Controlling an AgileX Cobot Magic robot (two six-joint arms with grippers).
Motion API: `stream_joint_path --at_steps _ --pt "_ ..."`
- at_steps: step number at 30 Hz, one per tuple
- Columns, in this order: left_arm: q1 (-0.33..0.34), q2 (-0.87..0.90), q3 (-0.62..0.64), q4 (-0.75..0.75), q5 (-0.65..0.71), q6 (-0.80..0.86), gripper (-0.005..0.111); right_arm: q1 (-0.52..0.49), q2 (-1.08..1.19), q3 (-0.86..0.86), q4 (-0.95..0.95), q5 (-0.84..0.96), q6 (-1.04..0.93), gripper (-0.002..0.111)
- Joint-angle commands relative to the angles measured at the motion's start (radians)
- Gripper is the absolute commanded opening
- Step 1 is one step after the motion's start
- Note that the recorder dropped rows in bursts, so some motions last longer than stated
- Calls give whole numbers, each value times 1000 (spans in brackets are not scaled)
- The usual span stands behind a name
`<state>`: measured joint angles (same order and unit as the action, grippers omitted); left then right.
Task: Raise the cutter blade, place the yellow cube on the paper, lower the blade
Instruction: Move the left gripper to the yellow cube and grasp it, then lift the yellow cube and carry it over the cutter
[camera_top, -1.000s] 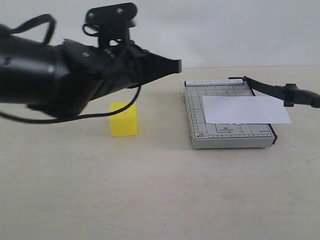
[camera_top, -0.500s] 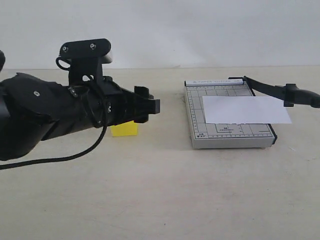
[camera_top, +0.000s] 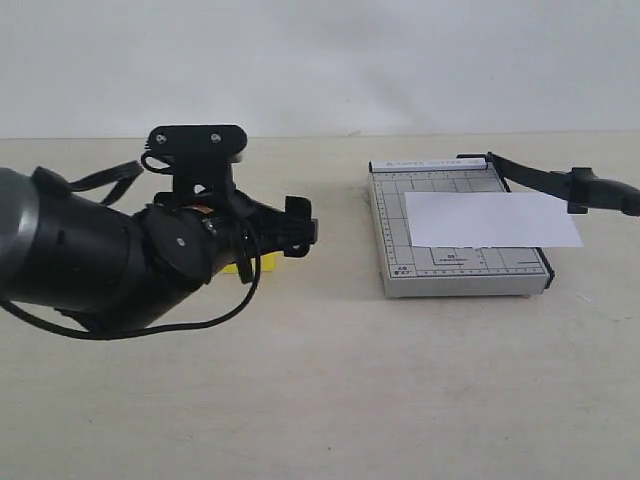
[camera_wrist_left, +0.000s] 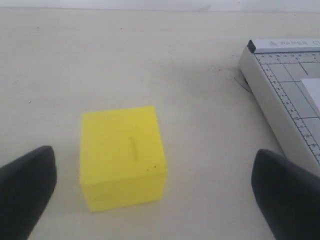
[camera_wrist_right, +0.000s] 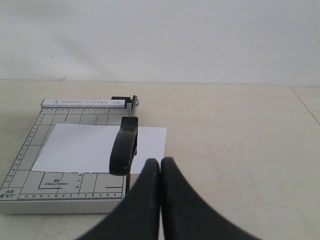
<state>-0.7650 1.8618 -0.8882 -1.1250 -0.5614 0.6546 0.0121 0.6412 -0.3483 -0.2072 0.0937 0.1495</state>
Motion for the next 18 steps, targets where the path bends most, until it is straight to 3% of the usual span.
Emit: stream_joint_path --at_steps 1,9,18 --pt "-2 80 -45 23 -63 -11 106 -2 -1 -1 -4 4 6 0" --pt "20 177 -96 -1 -198 -89 106 -2 -1 -1 -4 8 6 0" --pt "107 273 -198 20 7 -123 106 -2 -1 -1 -4 8 6 0"
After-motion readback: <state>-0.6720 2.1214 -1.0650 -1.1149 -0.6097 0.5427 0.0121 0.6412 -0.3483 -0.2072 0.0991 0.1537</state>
